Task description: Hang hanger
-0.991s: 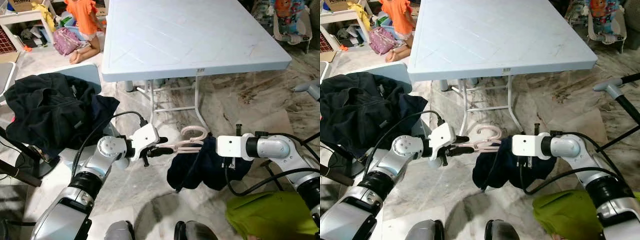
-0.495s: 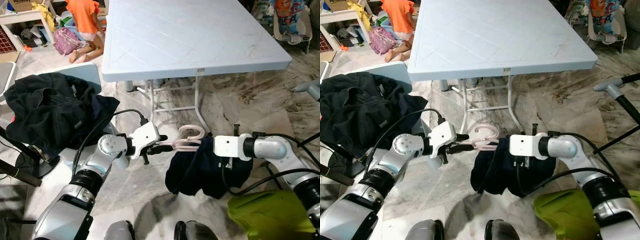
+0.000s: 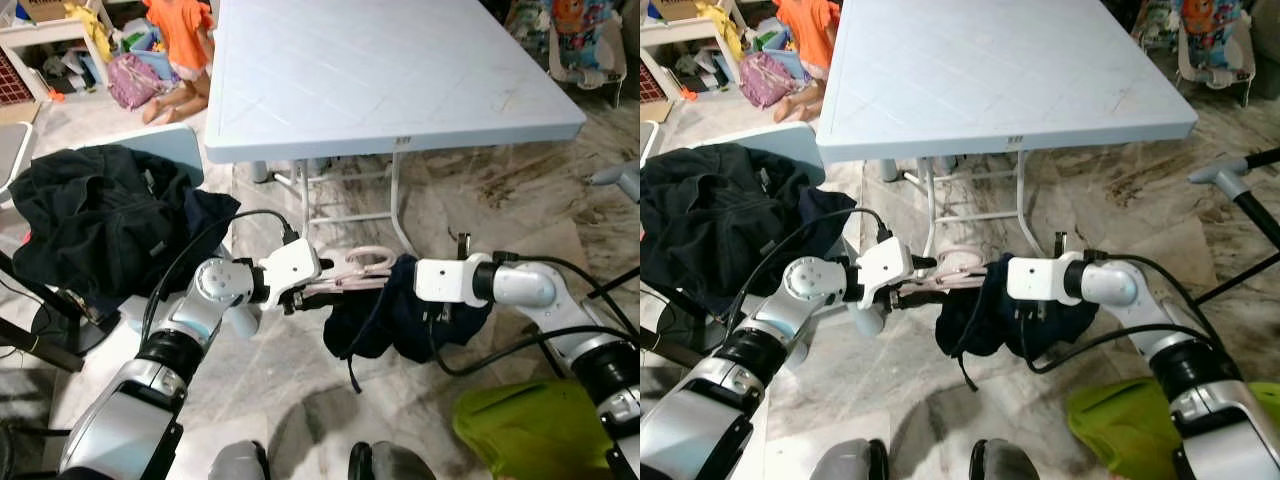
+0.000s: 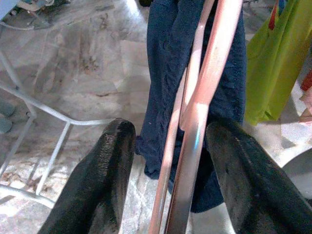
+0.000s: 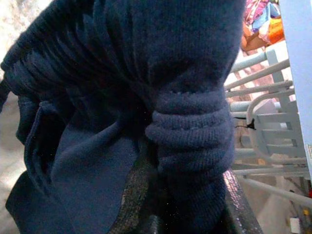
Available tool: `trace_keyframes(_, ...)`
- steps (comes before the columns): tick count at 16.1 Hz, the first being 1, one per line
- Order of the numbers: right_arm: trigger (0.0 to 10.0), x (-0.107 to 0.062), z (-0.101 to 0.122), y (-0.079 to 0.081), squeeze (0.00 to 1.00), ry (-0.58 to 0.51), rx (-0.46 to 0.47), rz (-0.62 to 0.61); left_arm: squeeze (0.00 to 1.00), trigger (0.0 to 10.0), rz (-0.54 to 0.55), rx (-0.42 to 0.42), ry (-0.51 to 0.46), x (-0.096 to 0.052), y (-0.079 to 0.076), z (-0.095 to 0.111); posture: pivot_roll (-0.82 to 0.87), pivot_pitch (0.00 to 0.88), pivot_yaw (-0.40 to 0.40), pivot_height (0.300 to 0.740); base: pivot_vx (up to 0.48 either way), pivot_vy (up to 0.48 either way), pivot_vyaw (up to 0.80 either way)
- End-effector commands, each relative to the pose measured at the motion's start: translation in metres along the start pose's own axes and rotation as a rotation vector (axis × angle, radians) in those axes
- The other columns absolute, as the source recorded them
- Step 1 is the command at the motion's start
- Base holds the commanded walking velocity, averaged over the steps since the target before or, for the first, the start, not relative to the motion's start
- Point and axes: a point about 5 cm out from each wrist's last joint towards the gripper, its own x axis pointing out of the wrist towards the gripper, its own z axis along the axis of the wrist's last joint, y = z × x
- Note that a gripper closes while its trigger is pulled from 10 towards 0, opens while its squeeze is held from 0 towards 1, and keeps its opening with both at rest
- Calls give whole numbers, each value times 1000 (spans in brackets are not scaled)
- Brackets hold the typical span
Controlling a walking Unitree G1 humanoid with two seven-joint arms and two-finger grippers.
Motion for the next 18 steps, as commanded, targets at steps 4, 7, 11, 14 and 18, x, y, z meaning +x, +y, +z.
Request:
trace_keyframes(4,10000,1,-6,-6,0,62,-37,-7,1000,10000,46,6,-58,-1,13,16,-110,90,0,740,0,0,0)
trace_keyframes(7,10000,-1,-13,-3,0,98,-48,24,1000,10000,8,41,1,-1,6,7,-110,91,-3,740,0,0,0)
trace_keyframes(11,10000,1,-8,-3,0,63,-36,31,0,10000,-43,0,48,-1,-3,-5,-114,93,-6,740,0,0,0)
trace_keyframes(14,10000,4,-8,0,0,55,-34,45,0,10000,-111,-52,74,0,-12,-12,-114,93,-6,740,0,0,0)
trace_keyframes(18,10000,6,-9,2,0,54,-21,59,1000,10000,-171,-114,110,-3,-18,-18,-115,101,-11,740,0,0,0)
